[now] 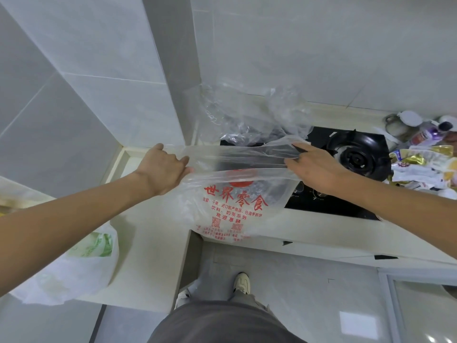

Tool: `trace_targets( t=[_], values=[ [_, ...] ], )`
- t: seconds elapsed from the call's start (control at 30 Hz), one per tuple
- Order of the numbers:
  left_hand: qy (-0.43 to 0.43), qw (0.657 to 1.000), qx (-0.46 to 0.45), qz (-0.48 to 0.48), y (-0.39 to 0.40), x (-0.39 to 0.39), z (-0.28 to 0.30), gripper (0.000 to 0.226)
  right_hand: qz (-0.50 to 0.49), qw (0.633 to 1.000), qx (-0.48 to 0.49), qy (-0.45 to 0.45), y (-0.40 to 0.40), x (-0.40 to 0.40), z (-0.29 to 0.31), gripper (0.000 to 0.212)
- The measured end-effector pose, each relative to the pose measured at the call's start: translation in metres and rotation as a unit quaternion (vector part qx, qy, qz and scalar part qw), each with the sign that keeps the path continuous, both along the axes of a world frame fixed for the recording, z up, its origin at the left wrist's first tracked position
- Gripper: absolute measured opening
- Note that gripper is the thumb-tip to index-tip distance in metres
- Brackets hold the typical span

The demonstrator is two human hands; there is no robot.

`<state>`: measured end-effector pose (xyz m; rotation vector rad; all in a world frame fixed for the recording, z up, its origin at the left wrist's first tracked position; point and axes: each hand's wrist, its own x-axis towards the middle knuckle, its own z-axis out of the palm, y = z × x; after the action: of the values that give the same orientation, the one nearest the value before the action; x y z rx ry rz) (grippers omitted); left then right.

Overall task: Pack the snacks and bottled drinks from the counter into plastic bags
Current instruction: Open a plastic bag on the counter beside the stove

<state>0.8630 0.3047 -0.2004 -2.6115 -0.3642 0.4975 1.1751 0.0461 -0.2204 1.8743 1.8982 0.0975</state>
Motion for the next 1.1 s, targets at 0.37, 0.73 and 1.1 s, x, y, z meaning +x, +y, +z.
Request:
trace_targets(
  t=[0.37,0.73,1.1],
  values=[
    [-0.035,0.995,0.055,0.072,-0.021,0.028,0.008,0.114,-0.100,0.993,0.064,0.020,0.007,-0.017,0.015,0.116],
    [0.019,0.998,-0.036,-0.046,-0.044,0.017,-0.036,0.106,-0.084,0.987,0.000,0.139,-0.006,-0.008,-0.024,0.127],
    [-0.038,0.997,-0.015,-0.070,-0.034,0.025,-0.059,0.048,-0.067,0.982,0.063,0.166,0.002,0.006,-0.062,0.061]
  ],
)
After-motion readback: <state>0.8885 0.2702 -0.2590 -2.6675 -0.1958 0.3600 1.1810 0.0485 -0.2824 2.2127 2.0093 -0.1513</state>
